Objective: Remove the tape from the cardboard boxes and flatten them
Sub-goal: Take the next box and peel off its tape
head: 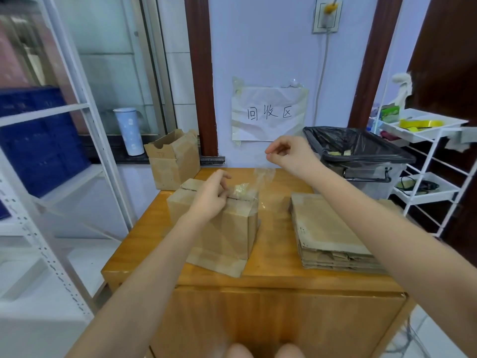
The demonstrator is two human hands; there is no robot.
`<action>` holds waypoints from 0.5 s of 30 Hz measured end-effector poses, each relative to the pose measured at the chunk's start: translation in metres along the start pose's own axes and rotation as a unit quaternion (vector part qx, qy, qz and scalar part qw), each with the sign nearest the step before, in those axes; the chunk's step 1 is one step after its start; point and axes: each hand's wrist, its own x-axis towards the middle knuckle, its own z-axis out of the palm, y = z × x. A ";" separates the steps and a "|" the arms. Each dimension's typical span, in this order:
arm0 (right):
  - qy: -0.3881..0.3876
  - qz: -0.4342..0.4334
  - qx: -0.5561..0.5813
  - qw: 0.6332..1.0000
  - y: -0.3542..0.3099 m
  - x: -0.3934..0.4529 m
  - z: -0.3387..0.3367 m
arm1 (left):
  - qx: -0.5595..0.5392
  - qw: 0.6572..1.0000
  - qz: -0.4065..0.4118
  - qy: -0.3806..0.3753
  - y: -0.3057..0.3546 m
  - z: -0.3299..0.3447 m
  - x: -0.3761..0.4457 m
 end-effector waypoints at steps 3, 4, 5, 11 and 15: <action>0.008 -0.010 -0.005 1.000 0.002 0.001 0.000 | -0.208 0.974 -0.088 -0.030 0.021 -0.004 -0.002; 0.014 -0.008 -0.003 1.000 0.004 0.002 0.000 | -0.254 0.959 -0.113 -0.051 0.028 -0.008 -0.001; 0.023 -0.005 0.000 1.000 0.006 0.004 0.000 | -0.276 0.951 -0.120 -0.070 0.033 -0.010 -0.001; 0.048 -0.011 -0.003 0.999 0.014 0.009 0.002 | -0.234 0.970 -0.059 -0.037 0.021 0.005 -0.007; 0.047 -0.021 -0.007 0.999 0.018 0.010 -0.002 | -0.233 0.969 -0.074 -0.040 0.027 0.000 -0.002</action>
